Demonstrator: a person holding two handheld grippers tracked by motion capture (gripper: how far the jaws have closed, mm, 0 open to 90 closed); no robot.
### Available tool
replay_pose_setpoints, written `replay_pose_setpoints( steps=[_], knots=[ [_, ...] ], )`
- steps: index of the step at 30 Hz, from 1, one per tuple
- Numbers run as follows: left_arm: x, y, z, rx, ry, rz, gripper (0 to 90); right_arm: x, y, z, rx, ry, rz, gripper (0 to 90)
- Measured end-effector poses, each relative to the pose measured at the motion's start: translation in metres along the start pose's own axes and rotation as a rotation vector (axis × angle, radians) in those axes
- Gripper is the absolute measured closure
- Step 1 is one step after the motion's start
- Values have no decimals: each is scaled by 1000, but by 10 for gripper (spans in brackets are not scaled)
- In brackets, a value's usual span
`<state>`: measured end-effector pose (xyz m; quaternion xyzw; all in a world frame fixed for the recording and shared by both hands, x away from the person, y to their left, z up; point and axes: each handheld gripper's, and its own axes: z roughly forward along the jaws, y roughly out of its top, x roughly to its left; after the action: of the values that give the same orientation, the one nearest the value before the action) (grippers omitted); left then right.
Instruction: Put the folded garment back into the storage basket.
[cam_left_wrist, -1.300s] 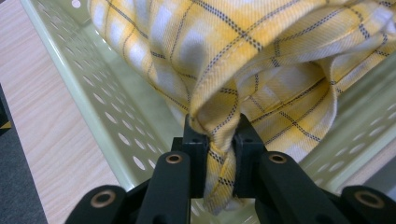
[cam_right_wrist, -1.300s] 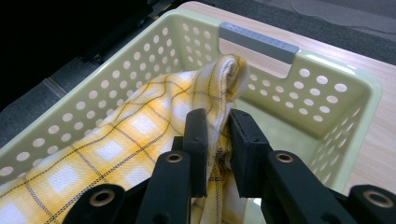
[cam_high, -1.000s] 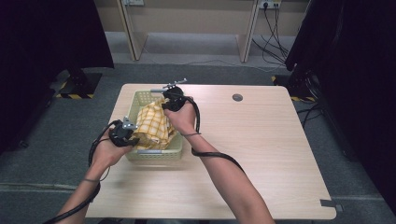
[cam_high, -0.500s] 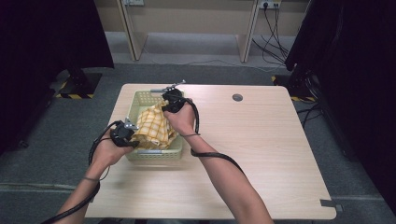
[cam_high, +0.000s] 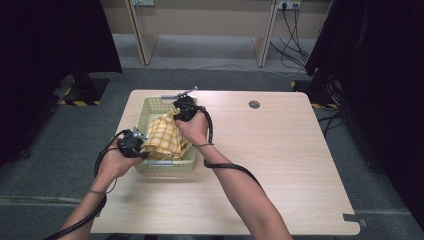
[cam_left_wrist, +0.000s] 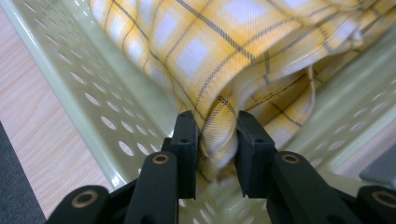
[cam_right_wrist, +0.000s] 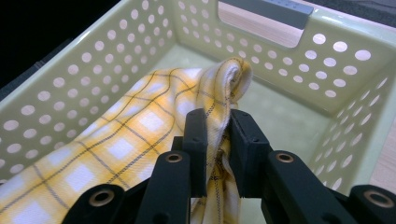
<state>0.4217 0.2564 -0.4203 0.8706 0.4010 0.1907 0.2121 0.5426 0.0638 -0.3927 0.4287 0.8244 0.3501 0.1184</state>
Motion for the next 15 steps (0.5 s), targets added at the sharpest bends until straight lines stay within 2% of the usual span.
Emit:
replay_pose_setpoints(
  steps=[6, 8, 9, 15],
  knots=[
    [-1, 1, -5, -20, 7, -1, 653, 0, 0, 1, 17, -6, 3, 776],
    [-1, 2, -8, -33, 12, -2, 630, -1, 0, 2, 26, -9, 3, 771],
    [-1, 2, -8, -33, 12, -2, 582, -1, 0, 2, 26, -9, 3, 771],
    [-2, 1, -12, -53, 27, -6, 536, -2, -1, 5, 42, -19, 8, 751]
  ],
)
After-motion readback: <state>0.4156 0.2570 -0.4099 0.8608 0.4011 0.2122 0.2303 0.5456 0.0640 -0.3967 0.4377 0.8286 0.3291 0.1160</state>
